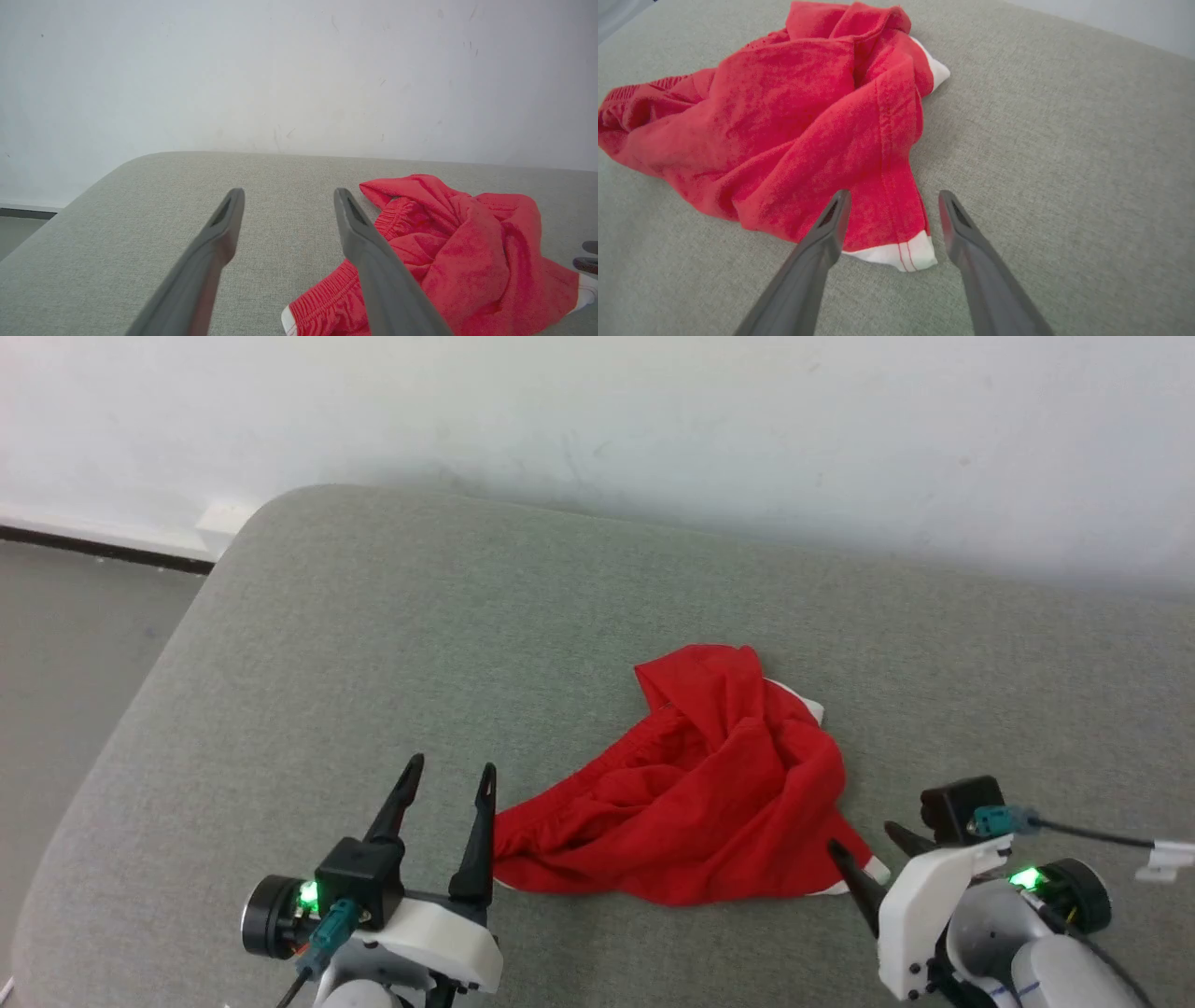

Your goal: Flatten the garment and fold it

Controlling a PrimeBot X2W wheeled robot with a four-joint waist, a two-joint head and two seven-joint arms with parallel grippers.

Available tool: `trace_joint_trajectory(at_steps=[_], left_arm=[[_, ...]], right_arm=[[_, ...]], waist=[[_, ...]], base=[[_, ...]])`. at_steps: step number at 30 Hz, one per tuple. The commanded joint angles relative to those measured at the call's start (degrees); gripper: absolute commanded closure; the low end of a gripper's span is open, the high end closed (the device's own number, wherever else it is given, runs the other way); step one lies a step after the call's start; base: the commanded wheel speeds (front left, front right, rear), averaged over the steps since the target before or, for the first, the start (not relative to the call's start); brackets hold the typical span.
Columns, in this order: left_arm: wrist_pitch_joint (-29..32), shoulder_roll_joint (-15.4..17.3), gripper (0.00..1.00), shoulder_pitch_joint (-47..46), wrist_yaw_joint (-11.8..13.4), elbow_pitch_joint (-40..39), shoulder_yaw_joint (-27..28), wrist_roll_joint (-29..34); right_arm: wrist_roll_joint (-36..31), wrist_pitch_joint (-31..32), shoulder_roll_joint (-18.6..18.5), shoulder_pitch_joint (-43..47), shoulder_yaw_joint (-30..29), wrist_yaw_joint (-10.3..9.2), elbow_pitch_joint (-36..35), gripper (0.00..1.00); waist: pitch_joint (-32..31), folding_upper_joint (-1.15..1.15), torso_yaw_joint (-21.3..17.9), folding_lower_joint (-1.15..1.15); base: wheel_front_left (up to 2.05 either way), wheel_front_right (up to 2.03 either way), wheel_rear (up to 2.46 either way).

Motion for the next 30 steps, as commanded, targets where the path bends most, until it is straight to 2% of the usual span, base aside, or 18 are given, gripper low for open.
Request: trace_joint_trajectory(at_steps=[1,6,10,11,12,16,22,26,30], left_arm=[[-0.2,-0.1,0.0,-0.1,0.1,-0.4,-0.1,0.5],[-0.3,-1.4,0.0,0.8,-0.8,-1.4,0.2,2.3],[-0.3,-2.1,0.0,1.3,-1.2,-1.1,0.4,3.5],[-0.3,-2.3,0.0,1.3,-1.3,-0.9,0.5,3.7],[-0.3,-2.5,0.0,1.4,-1.4,-0.8,0.7,3.9],[-0.3,-2.9,0.0,1.9,-1.9,0.0,1.3,4.3],[-0.3,-3.5,0.0,2.8,-2.6,-0.2,2.5,4.7],[-0.3,-4.0,0.0,3.1,-3.3,-0.2,2.9,5.2],[-0.3,-4.7,0.0,3.4,-4.0,0.5,3.1,5.5]], right_arm=[[0.2,0.5,-0.4,-1.0,-0.3,-0.05,0.5,0.0],[0.8,6.8,-1.3,-4.1,0.7,-0.05,6.1,0.0],[2.2,9.4,-1.5,-4.8,2.6,-0.05,9.4,0.0],[2.6,10.1,-1.7,-4.7,3.3,-0.05,10.0,0.65],[3.1,10.4,-2.0,-4.7,3.9,-0.05,10.3,1.0],[4.7,8.2,-2.9,-4.7,2.3,-0.05,9.6,1.0],[6.7,6.9,-5.0,-2.2,-7.8,-0.05,3.3,1.0],[7.1,10.4,-5.5,2.8,-16.4,-0.05,-2.7,1.0],[6.2,16.7,-2.6,9.1,-24.8,-0.05,-6.4,1.0]], waist=[[0.1,0.0,1.0,0.01],[1.2,0.0,2.7,0.01],[1.8,0.0,3.1,0.01],[1.9,0.0,3.1,0.01],[1.9,0.0,3.0,0.01],[1.4,0.0,1.8,0.01],[0.0,0.0,-1.8,0.01],[-0.7,0.0,-4.3,0.01],[-1.1,0.0,-6.3,0.01]], base=[[0.0,0.0,0.0],[0.0,0.0,0.0],[0.0,0.0,0.0],[0.0,0.0,0.0],[0.0,0.0,0.0],[0.0,0.0,0.0],[0.0,0.0,0.0],[0.0,0.0,0.0],[0.0,0.0,0.0]])
